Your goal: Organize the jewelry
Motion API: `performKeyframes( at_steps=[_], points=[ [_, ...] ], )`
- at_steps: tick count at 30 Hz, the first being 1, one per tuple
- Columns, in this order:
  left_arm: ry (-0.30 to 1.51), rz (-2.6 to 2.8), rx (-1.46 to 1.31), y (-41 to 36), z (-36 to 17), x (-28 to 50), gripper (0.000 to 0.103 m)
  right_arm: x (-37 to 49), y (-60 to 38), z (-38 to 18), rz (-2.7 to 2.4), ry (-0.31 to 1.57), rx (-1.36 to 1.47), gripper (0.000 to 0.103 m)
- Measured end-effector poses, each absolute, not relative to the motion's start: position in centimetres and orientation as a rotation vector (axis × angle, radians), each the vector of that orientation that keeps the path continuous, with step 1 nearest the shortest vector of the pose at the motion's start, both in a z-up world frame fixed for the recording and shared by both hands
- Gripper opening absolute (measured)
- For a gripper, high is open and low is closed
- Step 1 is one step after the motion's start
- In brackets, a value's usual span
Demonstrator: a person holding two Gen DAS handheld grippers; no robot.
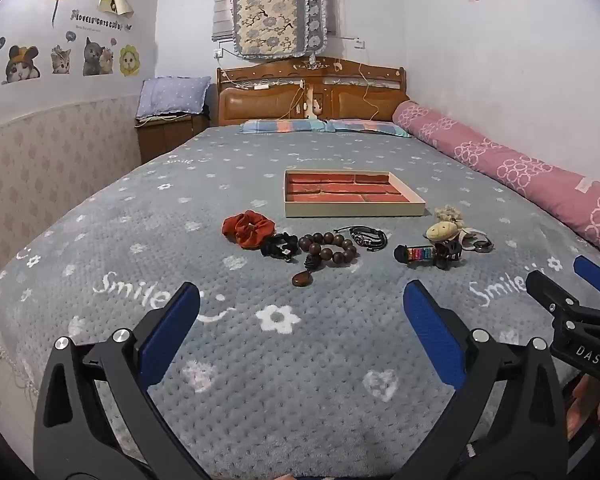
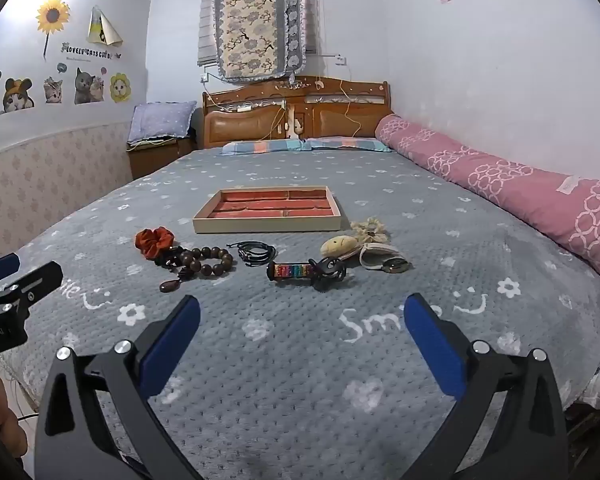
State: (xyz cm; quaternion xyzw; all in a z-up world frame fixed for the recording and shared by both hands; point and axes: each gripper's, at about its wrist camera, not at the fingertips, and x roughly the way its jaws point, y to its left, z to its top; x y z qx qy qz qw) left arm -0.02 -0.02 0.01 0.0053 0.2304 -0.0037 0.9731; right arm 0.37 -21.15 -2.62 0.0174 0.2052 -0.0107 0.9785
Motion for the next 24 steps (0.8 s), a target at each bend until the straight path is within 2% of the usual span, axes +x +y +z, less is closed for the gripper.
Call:
performKeyframes(
  at_steps=[24],
  points=[
    [0.464, -0.008, 0.0, 0.4, 0.5, 0.2, 0.098, 0.0, -22.4, -1.8, -0.049, 0.41, 0.034, 0.099]
  ],
)
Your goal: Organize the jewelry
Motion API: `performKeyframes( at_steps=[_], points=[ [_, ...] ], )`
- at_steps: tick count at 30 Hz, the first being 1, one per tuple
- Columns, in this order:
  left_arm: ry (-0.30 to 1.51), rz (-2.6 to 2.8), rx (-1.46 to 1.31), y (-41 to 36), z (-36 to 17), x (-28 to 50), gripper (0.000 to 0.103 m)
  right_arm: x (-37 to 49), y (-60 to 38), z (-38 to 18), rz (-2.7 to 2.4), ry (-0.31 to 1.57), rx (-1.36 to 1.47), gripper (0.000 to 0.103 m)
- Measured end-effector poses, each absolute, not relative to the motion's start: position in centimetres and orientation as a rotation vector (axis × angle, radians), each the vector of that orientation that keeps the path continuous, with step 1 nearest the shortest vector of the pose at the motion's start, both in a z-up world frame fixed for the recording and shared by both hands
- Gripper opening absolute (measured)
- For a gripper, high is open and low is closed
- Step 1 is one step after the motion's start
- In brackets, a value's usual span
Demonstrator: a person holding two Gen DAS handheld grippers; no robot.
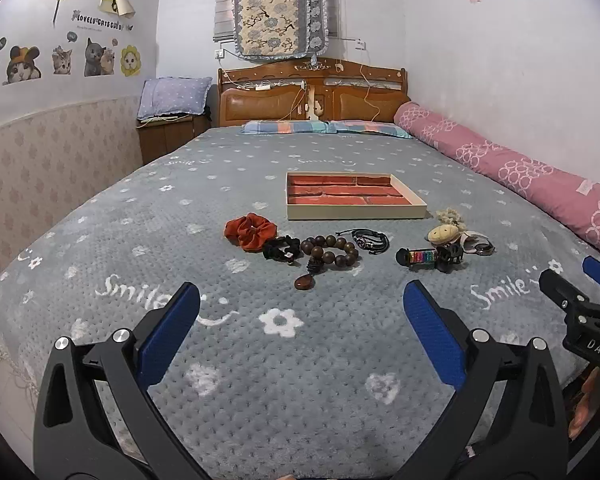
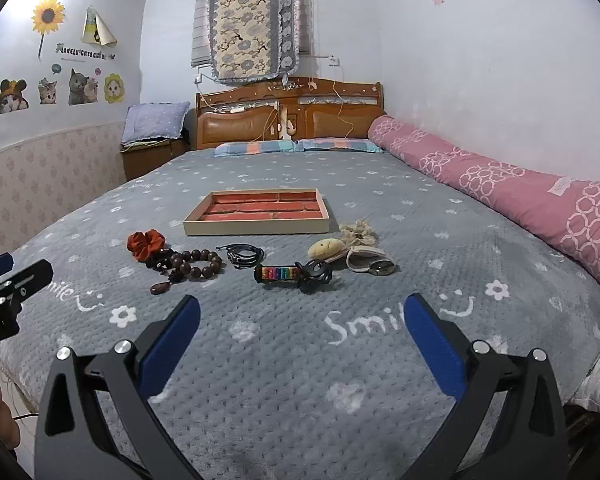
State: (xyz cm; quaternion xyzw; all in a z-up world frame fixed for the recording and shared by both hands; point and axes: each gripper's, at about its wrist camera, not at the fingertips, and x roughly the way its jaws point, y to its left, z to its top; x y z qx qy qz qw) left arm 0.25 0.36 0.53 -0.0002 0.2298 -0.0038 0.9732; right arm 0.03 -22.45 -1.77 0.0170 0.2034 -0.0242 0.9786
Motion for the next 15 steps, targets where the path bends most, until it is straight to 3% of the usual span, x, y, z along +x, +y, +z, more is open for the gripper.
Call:
performKeyframes(
  at_steps=[15],
  points=[
    [0.452, 0.005, 0.014, 0.4, 0.65, -0.05, 0.098, 0.01, -22.38, -1.87, -0.053, 0.409, 0.03, 0.099]
  ],
)
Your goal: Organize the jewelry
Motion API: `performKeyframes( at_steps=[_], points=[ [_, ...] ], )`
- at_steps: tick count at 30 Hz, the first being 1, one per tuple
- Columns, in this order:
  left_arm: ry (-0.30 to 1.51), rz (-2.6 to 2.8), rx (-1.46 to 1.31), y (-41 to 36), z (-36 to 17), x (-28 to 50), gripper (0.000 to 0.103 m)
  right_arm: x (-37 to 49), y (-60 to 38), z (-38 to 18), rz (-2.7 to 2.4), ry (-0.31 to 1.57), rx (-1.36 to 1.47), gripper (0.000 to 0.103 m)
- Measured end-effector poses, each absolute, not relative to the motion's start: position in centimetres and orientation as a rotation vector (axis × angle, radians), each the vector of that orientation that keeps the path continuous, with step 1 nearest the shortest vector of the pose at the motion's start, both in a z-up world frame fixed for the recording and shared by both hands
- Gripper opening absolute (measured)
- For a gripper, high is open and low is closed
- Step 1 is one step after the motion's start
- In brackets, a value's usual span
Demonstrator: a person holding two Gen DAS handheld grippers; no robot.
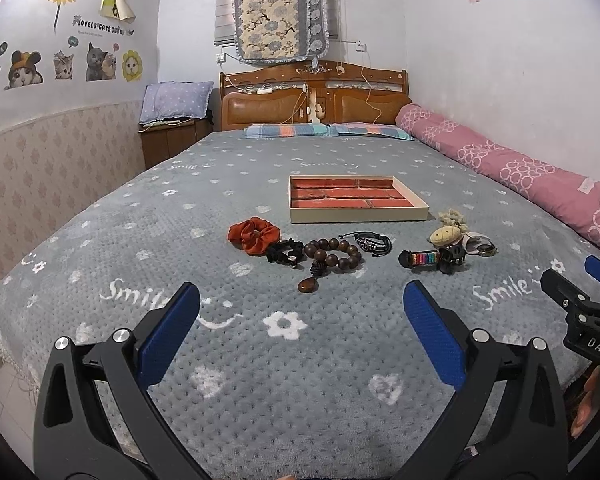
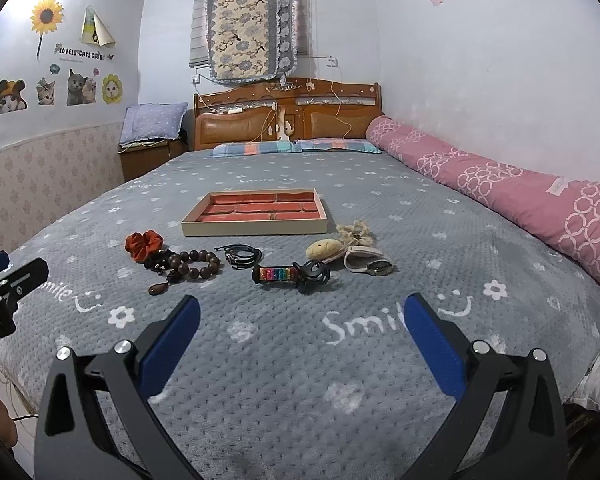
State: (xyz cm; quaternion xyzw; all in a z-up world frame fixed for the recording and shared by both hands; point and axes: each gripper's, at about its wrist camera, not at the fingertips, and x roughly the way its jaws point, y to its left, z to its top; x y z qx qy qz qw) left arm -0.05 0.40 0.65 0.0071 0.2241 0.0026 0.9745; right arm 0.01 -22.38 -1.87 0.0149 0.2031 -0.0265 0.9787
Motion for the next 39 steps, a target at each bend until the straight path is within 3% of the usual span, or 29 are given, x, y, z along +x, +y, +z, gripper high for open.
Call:
performKeyframes(
  at_steps=[39],
  points=[
    [0.46, 0.012, 0.015, 0.27, 0.8, 0.09, 0.098, -0.14, -22.51, -1.92, -0.058, 0.41, 0.033, 0.099]
  ],
)
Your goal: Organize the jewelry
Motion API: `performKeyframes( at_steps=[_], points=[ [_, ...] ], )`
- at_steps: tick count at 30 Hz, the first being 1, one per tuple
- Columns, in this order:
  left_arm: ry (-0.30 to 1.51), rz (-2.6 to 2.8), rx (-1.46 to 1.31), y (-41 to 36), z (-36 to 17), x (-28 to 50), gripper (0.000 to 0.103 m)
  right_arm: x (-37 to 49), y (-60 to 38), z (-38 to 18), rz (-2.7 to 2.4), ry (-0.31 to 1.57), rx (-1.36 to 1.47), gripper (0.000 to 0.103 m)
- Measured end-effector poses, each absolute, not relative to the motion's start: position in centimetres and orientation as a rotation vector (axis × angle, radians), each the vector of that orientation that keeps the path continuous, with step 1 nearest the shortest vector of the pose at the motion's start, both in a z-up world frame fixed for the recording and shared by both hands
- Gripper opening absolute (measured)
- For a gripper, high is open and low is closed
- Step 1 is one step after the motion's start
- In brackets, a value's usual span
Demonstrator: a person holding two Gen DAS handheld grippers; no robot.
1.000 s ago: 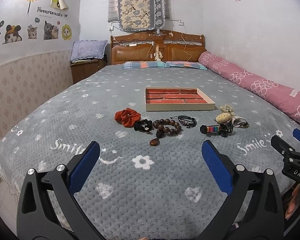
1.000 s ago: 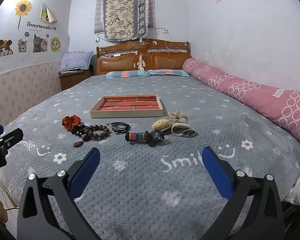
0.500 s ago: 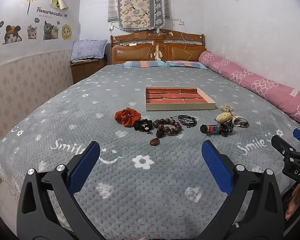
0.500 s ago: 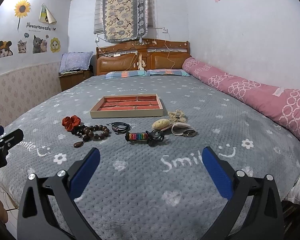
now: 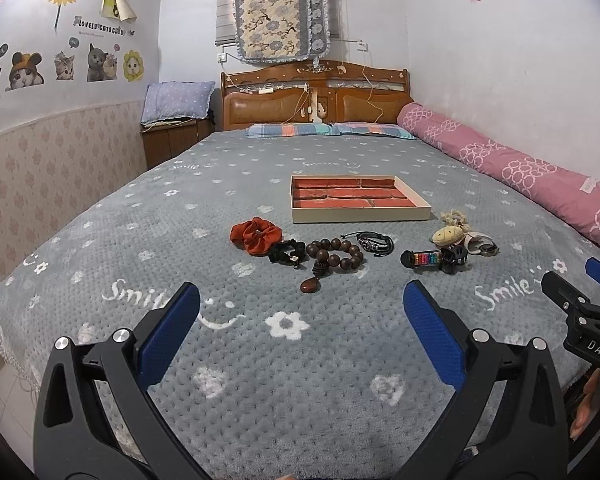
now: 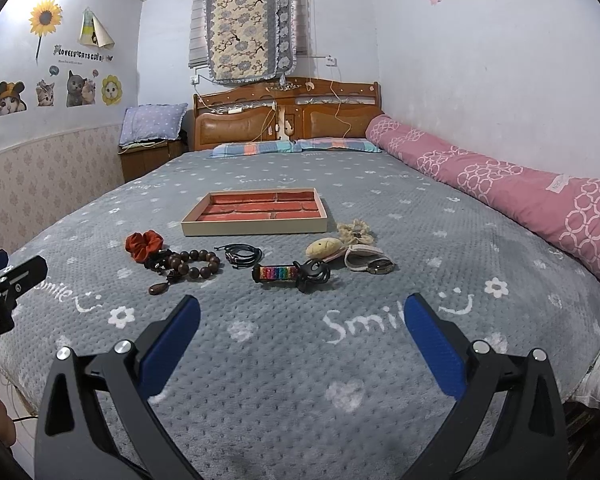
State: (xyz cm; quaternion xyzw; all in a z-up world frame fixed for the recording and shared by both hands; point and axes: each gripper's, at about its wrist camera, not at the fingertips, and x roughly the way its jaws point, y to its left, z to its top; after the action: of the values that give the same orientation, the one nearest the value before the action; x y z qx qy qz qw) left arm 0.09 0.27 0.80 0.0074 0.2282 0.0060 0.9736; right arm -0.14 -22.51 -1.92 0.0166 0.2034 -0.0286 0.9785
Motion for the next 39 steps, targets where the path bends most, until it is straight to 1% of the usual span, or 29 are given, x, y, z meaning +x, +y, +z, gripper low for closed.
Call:
performKeyframes(
  at_steps=[15, 22, 33, 39],
  points=[
    [0.46, 0.01, 0.018, 0.2, 0.9, 0.3, 0.098, -0.1, -22.4, -1.9, -0.056, 0.411, 0.035, 0.099],
    [0.468, 0.006, 0.032, 0.3, 0.5, 0.9, 0.098, 0.5, -22.3, -2.8, -0.039, 0.422, 0.028, 0.099],
    [0.531, 0.002, 0.02, 0.9, -1.6, 5.0, 0.098, 3.4, -22.4, -3.9, -0.023, 0.398, -0.013, 0.1],
    [0.544, 0.0, -0.003, 1.8, -2.2, 8.4, 0.098, 7.5, -23.3, -5.1, -0.023, 0.457, 0.014, 0.1]
  ],
)
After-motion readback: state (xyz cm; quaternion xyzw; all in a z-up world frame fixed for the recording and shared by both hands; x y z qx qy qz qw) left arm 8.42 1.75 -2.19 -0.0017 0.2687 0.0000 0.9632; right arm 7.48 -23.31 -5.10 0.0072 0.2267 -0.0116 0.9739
